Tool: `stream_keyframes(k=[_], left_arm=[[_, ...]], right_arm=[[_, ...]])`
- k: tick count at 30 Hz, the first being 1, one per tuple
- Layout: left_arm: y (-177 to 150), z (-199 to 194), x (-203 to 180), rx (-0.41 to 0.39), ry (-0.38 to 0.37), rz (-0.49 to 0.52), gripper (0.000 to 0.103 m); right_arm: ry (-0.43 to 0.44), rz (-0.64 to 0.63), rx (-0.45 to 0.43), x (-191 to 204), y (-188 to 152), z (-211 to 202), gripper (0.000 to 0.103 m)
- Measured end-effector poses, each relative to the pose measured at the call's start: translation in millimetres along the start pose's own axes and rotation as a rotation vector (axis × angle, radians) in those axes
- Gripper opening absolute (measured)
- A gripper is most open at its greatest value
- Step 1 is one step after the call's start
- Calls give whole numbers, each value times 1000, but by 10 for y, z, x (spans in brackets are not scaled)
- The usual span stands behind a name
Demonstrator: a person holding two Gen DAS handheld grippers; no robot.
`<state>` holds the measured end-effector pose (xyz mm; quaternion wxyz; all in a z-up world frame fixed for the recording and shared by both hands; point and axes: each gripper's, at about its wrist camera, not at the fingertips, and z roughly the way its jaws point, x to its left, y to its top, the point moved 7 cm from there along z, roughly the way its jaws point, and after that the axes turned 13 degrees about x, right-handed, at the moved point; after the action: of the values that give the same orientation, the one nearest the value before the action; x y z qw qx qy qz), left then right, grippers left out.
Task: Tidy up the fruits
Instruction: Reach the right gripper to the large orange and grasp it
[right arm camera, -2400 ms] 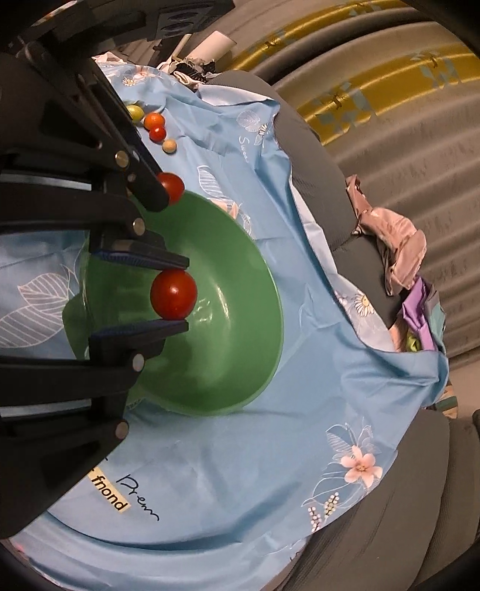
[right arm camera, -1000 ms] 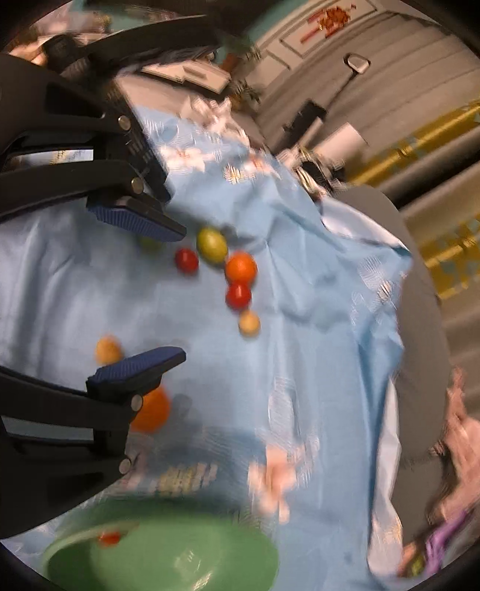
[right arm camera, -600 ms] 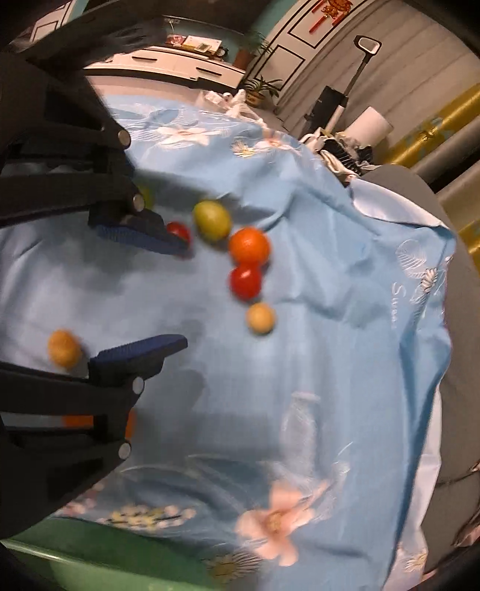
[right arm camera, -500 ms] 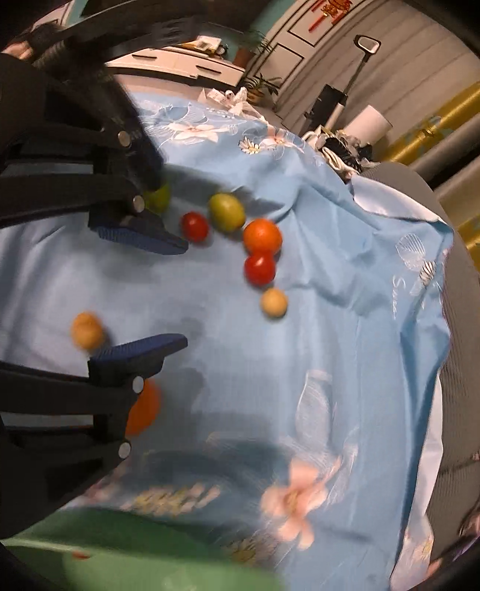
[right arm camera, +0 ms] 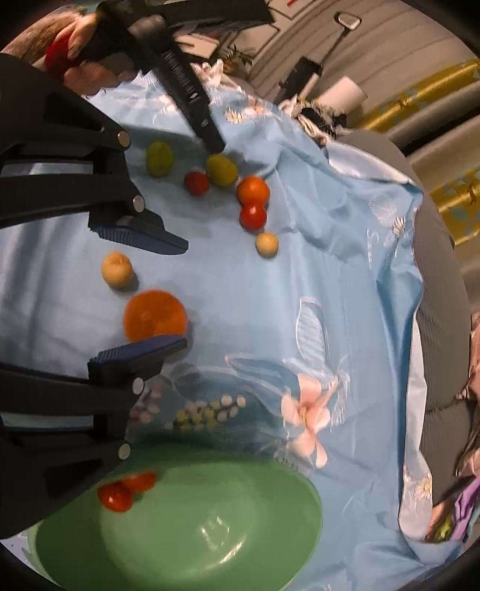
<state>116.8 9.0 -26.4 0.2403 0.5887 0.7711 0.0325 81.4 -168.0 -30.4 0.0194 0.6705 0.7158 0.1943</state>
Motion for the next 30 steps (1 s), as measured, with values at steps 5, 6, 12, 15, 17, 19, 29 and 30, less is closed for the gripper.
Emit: stream_keyframes(k=[5, 6, 12, 15, 17, 19, 29, 30], left_arm=[[310, 167, -80, -11, 27, 8, 40], [359, 260, -88, 13, 31, 3, 40], [510, 557, -43, 51, 163, 31, 40], [523, 647, -75, 79, 102, 41, 40], [534, 702, -82, 89, 69, 31, 40], [550, 716, -104, 83, 67, 36, 40], [554, 714, -108, 47, 55, 1, 38], [554, 707, -108, 47, 52, -6, 38]], right_arm=[[-52, 9, 36, -70, -7, 95, 44], [-62, 8, 44, -69, -11, 123, 44], [-91, 12, 95, -94, -23, 310, 46], [-89, 9, 100, -92, -29, 344, 47], [-85, 9, 98, -90, -28, 344, 47], [-83, 7, 97, -90, -28, 345, 47], [-90, 0, 66, -63, -21, 355, 45], [-83, 14, 63, -75, -16, 349, 45]])
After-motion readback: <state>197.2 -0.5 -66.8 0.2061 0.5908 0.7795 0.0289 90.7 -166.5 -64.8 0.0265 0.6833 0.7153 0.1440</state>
